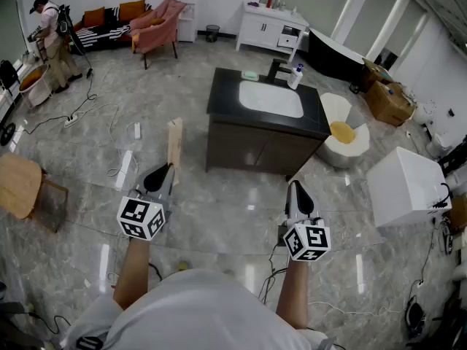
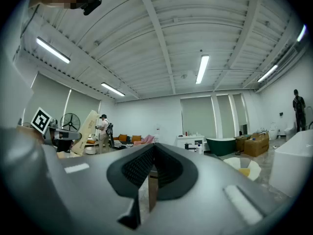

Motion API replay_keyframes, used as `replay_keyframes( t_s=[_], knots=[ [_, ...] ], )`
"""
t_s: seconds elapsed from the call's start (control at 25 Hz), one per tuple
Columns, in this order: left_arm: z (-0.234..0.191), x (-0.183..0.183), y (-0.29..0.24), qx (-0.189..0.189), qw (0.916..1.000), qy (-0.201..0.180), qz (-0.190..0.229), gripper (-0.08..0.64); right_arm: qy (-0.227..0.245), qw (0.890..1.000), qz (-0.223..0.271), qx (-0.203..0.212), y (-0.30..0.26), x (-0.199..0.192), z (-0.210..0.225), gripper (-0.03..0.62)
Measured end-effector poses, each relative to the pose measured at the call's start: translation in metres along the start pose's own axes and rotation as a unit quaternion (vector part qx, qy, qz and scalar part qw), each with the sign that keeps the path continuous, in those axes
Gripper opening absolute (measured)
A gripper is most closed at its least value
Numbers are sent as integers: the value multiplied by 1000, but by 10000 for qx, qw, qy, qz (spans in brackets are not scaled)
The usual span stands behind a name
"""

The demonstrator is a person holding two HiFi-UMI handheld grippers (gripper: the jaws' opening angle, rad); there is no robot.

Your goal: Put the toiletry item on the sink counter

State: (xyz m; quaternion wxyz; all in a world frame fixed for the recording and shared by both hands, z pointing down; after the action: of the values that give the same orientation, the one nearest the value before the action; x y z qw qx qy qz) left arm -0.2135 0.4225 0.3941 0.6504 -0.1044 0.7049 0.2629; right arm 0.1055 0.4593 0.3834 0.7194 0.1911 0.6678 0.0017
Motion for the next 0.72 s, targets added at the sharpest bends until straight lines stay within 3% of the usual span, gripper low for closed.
replay_keyframes(
  t_s=[0.72],
  knots=[
    [24,-9,-24,32,9999,6,-96,7,0,10000,22,-63,-3,-5,33,5]
  ],
)
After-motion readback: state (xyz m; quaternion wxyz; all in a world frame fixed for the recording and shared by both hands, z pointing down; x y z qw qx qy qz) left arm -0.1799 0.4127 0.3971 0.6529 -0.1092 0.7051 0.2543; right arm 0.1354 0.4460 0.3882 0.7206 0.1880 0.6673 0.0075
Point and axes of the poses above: the fingertips, and each gripper's own axes: y backward along the fingers, z to its right, x out of its top, the point moved 1 cm from there along y, backward along the fingers, and after that the axes turned 15 degrees about z, right-handed, at the moved point
